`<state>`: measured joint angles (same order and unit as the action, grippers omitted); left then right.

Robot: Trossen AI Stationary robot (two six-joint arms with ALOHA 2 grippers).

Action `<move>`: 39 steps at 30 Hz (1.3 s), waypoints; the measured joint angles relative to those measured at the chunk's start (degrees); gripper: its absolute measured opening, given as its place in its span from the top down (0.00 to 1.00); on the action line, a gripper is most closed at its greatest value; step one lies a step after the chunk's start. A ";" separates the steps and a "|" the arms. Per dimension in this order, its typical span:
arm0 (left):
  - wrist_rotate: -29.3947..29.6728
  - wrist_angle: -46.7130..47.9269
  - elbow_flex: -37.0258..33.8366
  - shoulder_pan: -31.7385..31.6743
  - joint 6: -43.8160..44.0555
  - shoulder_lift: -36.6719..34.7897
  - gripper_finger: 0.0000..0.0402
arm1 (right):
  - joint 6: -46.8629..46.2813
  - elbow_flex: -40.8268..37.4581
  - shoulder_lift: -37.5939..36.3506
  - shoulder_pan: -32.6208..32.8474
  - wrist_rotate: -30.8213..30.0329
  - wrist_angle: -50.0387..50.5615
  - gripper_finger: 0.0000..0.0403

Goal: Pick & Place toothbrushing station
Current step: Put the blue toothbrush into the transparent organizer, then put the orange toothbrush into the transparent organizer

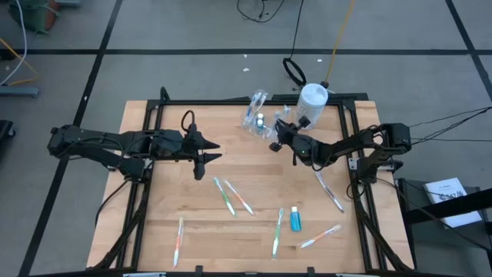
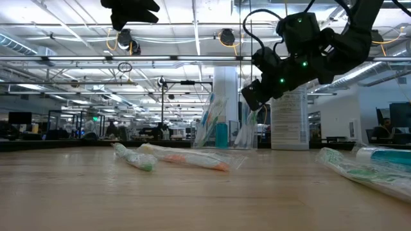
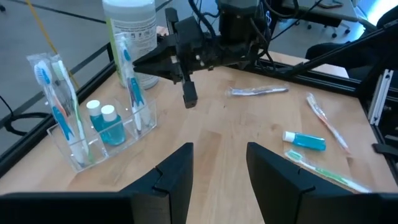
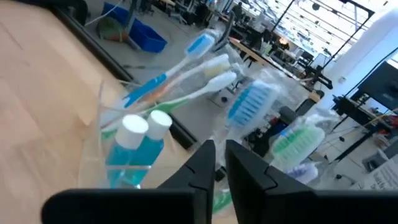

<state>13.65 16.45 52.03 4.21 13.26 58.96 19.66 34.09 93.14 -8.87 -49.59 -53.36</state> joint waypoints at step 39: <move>-16.62 4.94 -0.09 13.36 21.26 12.22 0.62 | -51.10 -7.30 -43.87 20.54 39.22 64.55 0.61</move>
<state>-2.98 21.38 51.94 17.57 34.52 71.18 -31.44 26.79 49.28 11.67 -10.37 11.20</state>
